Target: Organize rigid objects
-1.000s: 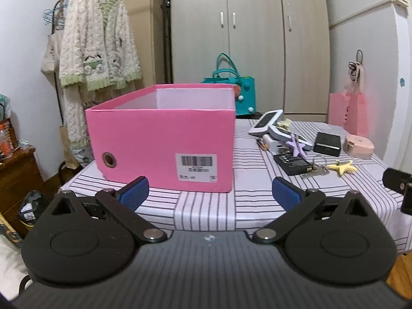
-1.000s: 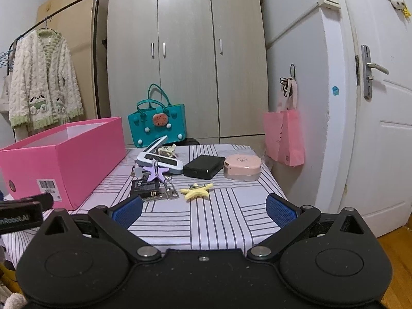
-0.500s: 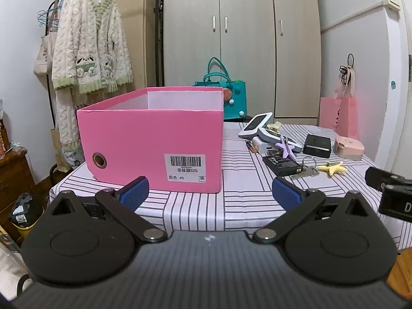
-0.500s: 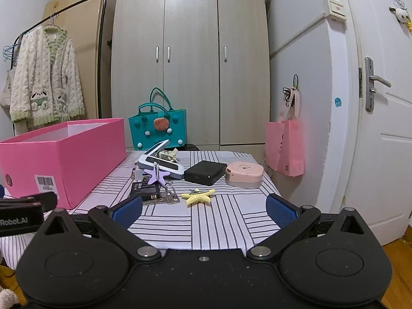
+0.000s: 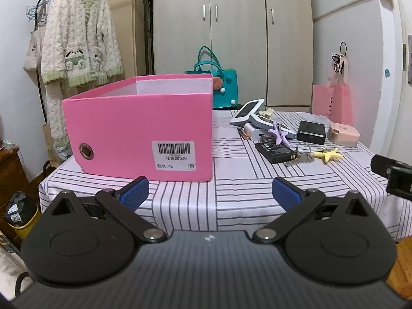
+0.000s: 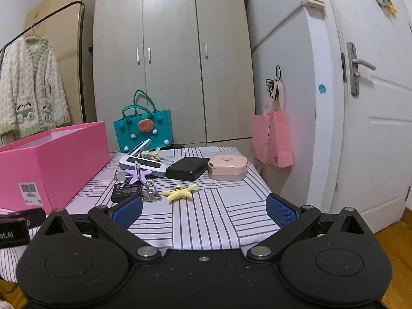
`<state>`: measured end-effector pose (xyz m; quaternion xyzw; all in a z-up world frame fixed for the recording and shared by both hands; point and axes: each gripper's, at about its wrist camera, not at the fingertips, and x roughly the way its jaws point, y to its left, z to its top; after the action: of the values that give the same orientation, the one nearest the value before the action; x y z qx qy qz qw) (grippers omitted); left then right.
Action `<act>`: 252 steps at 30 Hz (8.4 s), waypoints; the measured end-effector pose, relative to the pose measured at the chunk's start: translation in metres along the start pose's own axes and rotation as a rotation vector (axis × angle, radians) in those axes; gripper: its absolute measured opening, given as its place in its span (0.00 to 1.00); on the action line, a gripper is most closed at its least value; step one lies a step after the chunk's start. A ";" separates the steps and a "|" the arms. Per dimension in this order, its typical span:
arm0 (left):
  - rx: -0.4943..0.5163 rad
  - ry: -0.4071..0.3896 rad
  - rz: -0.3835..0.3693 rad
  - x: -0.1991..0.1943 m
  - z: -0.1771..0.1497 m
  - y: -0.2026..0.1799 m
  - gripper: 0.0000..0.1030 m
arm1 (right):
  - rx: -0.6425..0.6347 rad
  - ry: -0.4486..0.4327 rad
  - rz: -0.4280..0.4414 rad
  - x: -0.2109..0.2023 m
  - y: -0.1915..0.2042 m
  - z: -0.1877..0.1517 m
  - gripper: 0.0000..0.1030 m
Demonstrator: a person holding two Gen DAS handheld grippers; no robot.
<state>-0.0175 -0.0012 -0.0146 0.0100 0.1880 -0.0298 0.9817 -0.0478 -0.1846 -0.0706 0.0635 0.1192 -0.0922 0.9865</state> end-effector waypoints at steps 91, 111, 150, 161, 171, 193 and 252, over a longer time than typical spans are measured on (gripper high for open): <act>0.227 0.691 -0.146 0.175 0.196 0.165 0.67 | -0.115 0.431 0.172 0.169 0.017 0.055 0.45; 0.256 0.792 -0.102 0.225 0.203 0.188 0.06 | -0.184 0.407 0.420 0.181 0.089 0.174 0.45; 0.162 0.871 -0.110 0.251 0.213 0.204 0.04 | -0.413 0.647 0.744 0.266 0.267 0.191 0.45; 0.170 0.845 -0.110 0.242 0.211 0.193 0.04 | -0.469 0.745 0.757 0.310 0.309 0.170 0.45; 0.109 0.860 -0.124 0.245 0.211 0.202 0.05 | -0.451 0.773 0.754 0.331 0.322 0.160 0.53; 0.163 0.843 -0.121 0.238 0.209 0.194 0.05 | -0.403 0.585 0.579 0.191 0.136 0.205 0.53; 0.150 0.813 -0.150 0.232 0.207 0.201 0.06 | -0.265 0.756 0.479 0.201 0.124 0.169 0.53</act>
<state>0.2866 0.1806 0.0936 0.0789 0.5577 -0.1086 0.8191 0.2064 -0.1223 0.0556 -0.0079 0.4632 0.1836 0.8670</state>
